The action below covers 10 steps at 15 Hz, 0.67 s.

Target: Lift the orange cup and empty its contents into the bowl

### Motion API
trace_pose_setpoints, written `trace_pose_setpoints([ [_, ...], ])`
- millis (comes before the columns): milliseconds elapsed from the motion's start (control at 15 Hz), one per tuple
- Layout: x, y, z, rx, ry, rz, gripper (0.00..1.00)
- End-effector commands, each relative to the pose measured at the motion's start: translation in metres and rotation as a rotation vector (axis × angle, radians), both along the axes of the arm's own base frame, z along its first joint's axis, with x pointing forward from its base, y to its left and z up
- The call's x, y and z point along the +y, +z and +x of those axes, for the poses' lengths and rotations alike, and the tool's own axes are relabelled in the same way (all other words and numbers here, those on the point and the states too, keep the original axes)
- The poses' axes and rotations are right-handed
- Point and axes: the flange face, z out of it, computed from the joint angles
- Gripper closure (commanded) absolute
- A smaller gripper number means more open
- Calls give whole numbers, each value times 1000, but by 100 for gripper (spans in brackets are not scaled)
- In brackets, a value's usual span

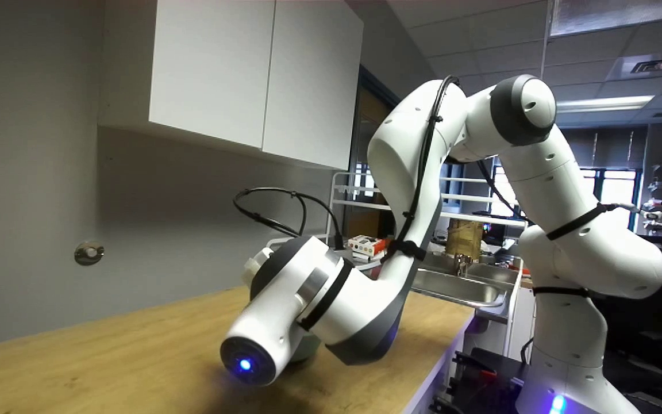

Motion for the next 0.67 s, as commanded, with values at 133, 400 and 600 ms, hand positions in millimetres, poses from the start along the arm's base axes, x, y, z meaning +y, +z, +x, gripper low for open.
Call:
trace_pose_setpoints([
  [133, 17, 0, -4, -88, 38, -75, 99],
  [400, 27, -3, -8, -125, 60, -113, 99],
  [600, 32, -5, -10, -160, 67, -128, 99],
])
